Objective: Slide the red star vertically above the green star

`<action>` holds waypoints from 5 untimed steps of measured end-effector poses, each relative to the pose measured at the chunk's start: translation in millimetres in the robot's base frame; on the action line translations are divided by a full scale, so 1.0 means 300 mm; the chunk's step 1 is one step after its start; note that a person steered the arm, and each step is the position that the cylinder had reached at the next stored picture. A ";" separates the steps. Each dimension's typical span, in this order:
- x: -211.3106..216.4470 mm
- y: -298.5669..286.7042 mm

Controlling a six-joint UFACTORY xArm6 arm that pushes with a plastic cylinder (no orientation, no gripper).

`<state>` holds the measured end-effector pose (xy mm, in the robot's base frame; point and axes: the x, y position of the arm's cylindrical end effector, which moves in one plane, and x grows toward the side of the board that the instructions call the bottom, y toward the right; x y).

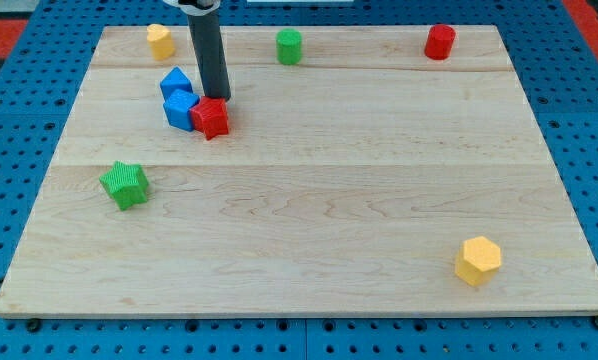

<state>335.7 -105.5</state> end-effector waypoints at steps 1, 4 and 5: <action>0.000 0.000; 0.026 0.151; 0.118 0.134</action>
<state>371.0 -65.1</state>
